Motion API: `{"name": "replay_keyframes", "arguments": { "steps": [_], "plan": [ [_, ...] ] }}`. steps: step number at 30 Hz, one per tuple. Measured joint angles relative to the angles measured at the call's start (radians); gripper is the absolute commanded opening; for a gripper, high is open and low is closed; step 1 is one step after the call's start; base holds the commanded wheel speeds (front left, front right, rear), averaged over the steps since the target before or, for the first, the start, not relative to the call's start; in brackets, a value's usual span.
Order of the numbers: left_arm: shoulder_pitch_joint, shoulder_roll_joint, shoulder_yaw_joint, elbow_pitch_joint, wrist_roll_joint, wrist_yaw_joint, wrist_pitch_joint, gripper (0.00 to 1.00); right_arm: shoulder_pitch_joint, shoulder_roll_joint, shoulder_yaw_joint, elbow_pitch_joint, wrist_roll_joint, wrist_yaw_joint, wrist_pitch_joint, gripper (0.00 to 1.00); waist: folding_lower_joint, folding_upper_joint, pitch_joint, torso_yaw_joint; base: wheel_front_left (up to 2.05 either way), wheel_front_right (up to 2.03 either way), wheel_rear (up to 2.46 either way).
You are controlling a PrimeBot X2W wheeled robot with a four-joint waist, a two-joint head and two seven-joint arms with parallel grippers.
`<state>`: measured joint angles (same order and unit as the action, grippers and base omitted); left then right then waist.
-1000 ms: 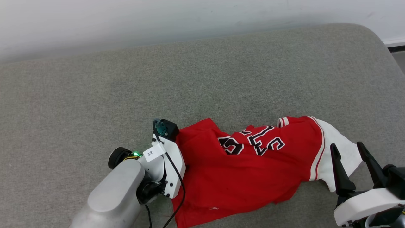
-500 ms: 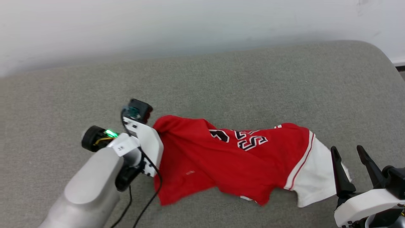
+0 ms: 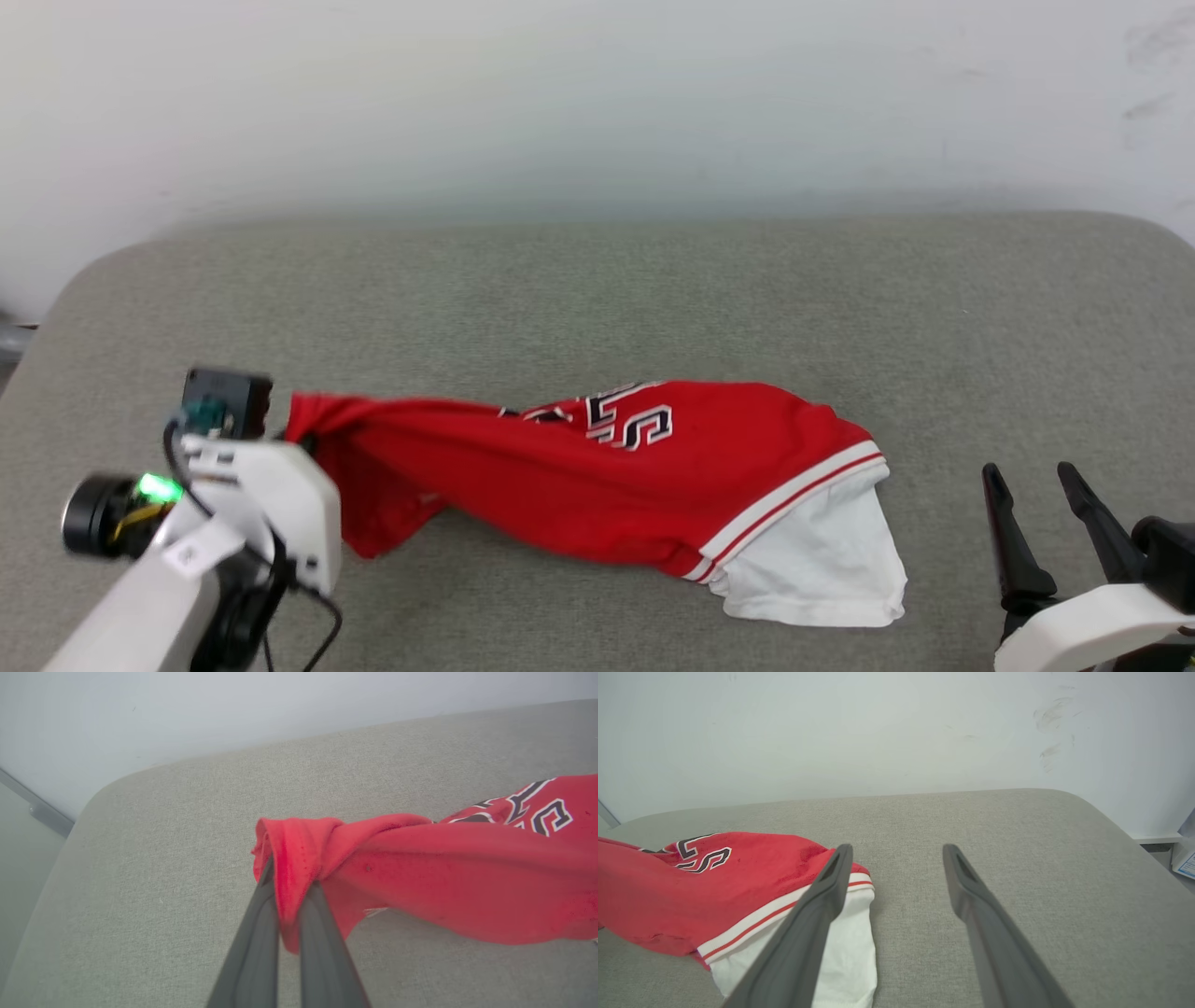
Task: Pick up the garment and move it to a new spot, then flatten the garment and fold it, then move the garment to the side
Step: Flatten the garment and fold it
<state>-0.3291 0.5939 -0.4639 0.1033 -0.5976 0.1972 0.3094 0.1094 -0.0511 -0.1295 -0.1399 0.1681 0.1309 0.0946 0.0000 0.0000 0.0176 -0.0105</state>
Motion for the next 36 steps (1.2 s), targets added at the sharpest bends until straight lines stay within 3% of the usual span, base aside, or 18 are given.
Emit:
{"name": "replay_keyframes", "arguments": {
  "steps": [3, 8, 13, 17, 18, 19, 26, 36],
  "plan": [
    [0.132, 0.034, 0.019, -0.091, -0.02, 0.058, 0.023, 0.0, 0.014, 0.0, -0.006, -0.007, 0.0, 0.0, 0.004, 1.0, 0.0, 0.0, -0.014, 0.022, 0.0, 0.0, 0.0],
    [0.344, 0.033, 0.023, -0.198, -0.073, 0.133, 0.032, 0.0, 0.025, 0.0, -0.016, -0.016, 0.0, 0.0, 0.011, 1.0, -0.0001, 0.0, -0.029, 0.052, 0.0, 0.0, 0.0],
    [0.492, -0.008, 0.002, -0.209, -0.136, 0.155, 0.035, 0.0, 0.026, 0.0, -0.008, -0.02, -0.002, 0.0, 0.021, 1.0, -0.0001, 0.0, -0.043, 0.064, 0.0, 0.0, 0.0],
    [0.537, -0.051, -0.016, -0.176, -0.176, 0.142, 0.02, 0.0, 0.026, 0.0, -0.006, -0.03, -0.026, 0.0, 0.029, 1.0, -0.0001, 0.0, -0.046, 0.065, 0.0, 0.0, 0.0],
    [0.539, -0.063, -0.019, -0.168, -0.178, 0.135, 0.01, 0.33, 0.026, 0.0, -0.006, -0.032, -0.026, 0.0, 0.03, 1.0, -0.0001, 0.0, -0.047, 0.066, 0.0, 0.0, 0.0],
    [0.539, -0.073, -0.023, -0.163, -0.182, 0.126, 0.001, 1.0, 0.026, 0.0, -0.006, -0.034, -0.029, 0.0, 0.031, 1.0, -0.0001, 0.0, -0.047, 0.067, 0.0, 0.0, 0.0],
    [0.486, -0.091, -0.01, -0.147, -0.132, 0.114, -0.095, 1.0, 0.028, 0.0, -0.008, -0.04, -0.028, 0.0, 0.049, 1.0, -0.0001, 0.0, -0.057, 0.07, 0.0, 0.0, 0.0],
    [0.42, -0.081, 0.04, -0.235, -0.01, 0.165, -0.273, 1.0, 0.033, 0.0, -0.013, -0.056, -0.028, 0.0, 0.06, 1.0, 0.0, 0.0, -0.074, 0.07, 0.0, 0.0, 0.0]
  ]
}}
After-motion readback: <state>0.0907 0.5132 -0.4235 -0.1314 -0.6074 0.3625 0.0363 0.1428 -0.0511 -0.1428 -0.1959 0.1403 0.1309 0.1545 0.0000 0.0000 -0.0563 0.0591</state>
